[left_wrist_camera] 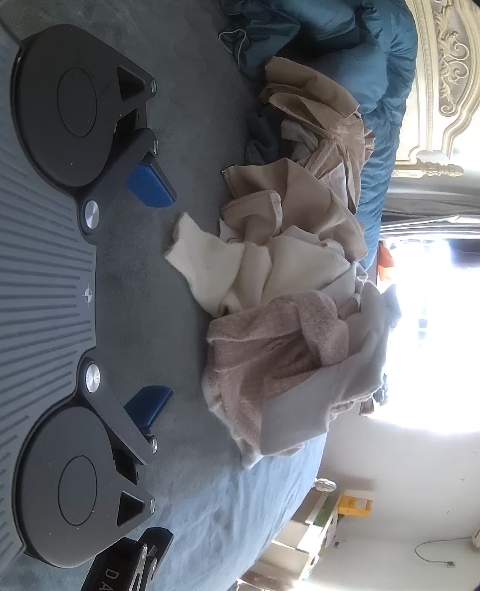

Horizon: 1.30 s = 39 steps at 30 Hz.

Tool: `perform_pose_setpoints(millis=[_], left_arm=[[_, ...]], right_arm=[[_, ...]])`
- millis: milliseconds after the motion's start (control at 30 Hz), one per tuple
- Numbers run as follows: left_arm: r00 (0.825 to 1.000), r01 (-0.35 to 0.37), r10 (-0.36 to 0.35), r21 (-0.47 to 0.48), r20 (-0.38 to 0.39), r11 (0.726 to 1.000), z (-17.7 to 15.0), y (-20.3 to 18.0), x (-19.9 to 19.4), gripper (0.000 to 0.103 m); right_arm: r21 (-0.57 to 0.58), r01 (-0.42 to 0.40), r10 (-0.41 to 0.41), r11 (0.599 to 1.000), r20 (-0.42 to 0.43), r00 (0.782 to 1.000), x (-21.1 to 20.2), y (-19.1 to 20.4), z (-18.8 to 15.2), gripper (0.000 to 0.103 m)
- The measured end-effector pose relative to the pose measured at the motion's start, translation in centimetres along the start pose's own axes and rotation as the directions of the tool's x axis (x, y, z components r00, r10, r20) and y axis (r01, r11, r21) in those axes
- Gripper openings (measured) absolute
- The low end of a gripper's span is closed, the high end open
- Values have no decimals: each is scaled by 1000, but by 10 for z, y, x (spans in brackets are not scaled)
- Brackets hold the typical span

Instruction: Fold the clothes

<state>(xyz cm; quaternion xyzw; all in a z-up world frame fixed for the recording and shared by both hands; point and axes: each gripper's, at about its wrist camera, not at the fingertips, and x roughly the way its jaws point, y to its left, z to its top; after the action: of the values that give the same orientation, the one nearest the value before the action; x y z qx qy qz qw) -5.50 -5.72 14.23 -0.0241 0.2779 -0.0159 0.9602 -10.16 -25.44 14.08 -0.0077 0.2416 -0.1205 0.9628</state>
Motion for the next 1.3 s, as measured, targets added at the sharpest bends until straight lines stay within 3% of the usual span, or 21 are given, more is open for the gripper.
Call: perform_pose_setpoints(millis=[467,600,733,800,900,967,1067,1167,1200,1300], left_arm=[[999,-7,5,40,40,999,51,-1,69,103],[998,19,-22,47,64,999,68,-1,89,103],[984,91,-102,80,148,993,91,-2,107,103],[968,111,-136,129,209,986,104,-4,117,103],[952,52,-112,209,285,976,122,-5,135,103],[951,18,-85,222,298,975,132,1,148,103],[943,48,-109,196,313,979,139,16,164,103],[939,65,-120,175,324,982,145,26,182,102],[937,51,-108,176,332,983,148,27,188,101],[931,3,-67,178,358,984,160,30,207,93]], right_arm=[[-72,-13,17,997,61,998,68,28,43,103],[-78,-62,69,995,94,993,90,32,59,103],[-96,-187,200,978,155,967,116,30,78,103],[-146,-201,227,969,188,956,133,34,90,103],[-222,-243,294,944,238,926,157,43,109,103],[-252,-271,334,929,254,908,173,55,124,103],[-295,-291,370,910,265,890,197,76,147,102],[-325,-311,399,893,253,881,220,96,168,90],[-327,-318,405,890,244,881,227,102,172,81],[-325,-325,410,888,239,880,240,110,180,73]])
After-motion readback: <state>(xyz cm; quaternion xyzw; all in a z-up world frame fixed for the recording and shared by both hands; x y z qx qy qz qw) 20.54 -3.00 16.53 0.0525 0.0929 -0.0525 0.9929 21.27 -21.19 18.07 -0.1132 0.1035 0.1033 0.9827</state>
